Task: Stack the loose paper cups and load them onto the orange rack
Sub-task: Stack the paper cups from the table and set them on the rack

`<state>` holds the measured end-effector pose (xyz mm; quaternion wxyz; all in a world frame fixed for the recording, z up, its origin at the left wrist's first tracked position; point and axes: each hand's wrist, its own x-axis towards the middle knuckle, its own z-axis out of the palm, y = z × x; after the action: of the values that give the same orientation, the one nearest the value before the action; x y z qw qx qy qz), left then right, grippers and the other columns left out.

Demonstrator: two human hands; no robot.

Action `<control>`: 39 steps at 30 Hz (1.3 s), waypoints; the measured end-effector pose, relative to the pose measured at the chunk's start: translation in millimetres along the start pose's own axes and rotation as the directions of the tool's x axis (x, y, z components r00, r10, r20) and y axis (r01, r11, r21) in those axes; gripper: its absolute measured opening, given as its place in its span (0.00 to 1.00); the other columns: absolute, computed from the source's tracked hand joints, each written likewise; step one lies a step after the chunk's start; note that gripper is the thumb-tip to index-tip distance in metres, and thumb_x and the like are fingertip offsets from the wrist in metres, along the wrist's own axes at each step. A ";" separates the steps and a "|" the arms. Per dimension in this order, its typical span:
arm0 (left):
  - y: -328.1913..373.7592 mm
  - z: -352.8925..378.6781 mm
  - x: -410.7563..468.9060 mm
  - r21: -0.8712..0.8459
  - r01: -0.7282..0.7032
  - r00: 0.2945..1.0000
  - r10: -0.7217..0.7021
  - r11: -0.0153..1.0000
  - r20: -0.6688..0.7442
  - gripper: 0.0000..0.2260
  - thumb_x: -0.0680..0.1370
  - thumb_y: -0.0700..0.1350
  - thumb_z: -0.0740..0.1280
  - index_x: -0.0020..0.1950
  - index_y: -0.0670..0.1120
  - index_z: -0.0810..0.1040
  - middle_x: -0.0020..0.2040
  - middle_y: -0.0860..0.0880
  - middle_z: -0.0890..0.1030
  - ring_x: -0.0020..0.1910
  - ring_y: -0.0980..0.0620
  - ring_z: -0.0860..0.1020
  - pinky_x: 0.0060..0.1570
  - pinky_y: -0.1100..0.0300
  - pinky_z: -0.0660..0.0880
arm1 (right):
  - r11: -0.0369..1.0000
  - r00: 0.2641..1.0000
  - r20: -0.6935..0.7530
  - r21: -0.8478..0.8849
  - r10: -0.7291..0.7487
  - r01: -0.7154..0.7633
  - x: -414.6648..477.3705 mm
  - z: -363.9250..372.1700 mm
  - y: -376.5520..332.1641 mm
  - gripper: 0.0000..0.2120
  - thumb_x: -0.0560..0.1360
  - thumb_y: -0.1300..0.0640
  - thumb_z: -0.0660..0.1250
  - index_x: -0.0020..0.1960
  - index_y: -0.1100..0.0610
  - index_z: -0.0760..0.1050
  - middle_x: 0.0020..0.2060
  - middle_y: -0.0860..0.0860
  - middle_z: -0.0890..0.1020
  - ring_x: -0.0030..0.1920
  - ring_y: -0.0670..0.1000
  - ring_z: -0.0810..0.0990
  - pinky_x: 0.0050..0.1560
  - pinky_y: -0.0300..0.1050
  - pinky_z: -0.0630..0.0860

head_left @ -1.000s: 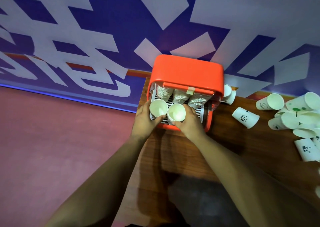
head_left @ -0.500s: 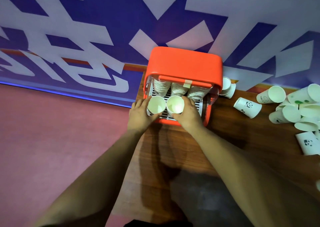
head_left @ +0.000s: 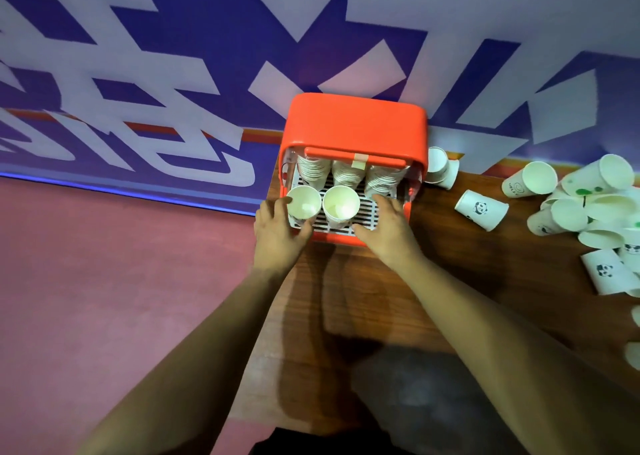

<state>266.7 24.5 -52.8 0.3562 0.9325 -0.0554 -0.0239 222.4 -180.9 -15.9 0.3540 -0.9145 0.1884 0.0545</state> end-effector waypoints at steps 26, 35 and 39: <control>274.9 226.2 14.8 0.080 -0.464 0.719 0.322 0.882 0.616 0.24 0.73 0.50 0.72 0.66 0.43 0.73 0.63 0.43 0.74 0.63 0.41 0.74 0.64 0.47 0.70 | 0.924 0.909 -0.217 -0.063 0.356 -0.377 -57.4 -239.4 284.3 0.29 0.75 0.50 0.68 0.72 0.59 0.66 0.65 0.61 0.68 0.63 0.60 0.73 0.64 0.51 0.72; 258.7 264.9 21.3 0.353 -0.534 0.737 0.218 0.768 0.640 0.36 0.74 0.54 0.71 0.78 0.48 0.58 0.71 0.43 0.67 0.72 0.42 0.64 0.71 0.45 0.58 | 0.917 0.904 -0.205 -0.065 0.374 -0.394 -0.7 -218.4 307.3 0.27 0.76 0.53 0.65 0.74 0.53 0.64 0.60 0.62 0.71 0.57 0.64 0.76 0.56 0.54 0.74; 253.5 266.7 11.7 0.419 -0.531 0.751 0.181 0.737 0.635 0.36 0.75 0.59 0.69 0.78 0.49 0.58 0.68 0.42 0.68 0.68 0.41 0.65 0.67 0.46 0.62 | 0.913 0.907 -0.199 -0.099 0.370 -0.395 7.5 -205.7 317.0 0.19 0.76 0.54 0.68 0.65 0.59 0.74 0.58 0.60 0.72 0.55 0.61 0.76 0.53 0.48 0.74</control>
<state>234.1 -341.0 -82.5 0.0224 0.9153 -0.3469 -0.2034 100.9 -535.6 -63.4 0.2547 -0.8829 0.3907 0.0546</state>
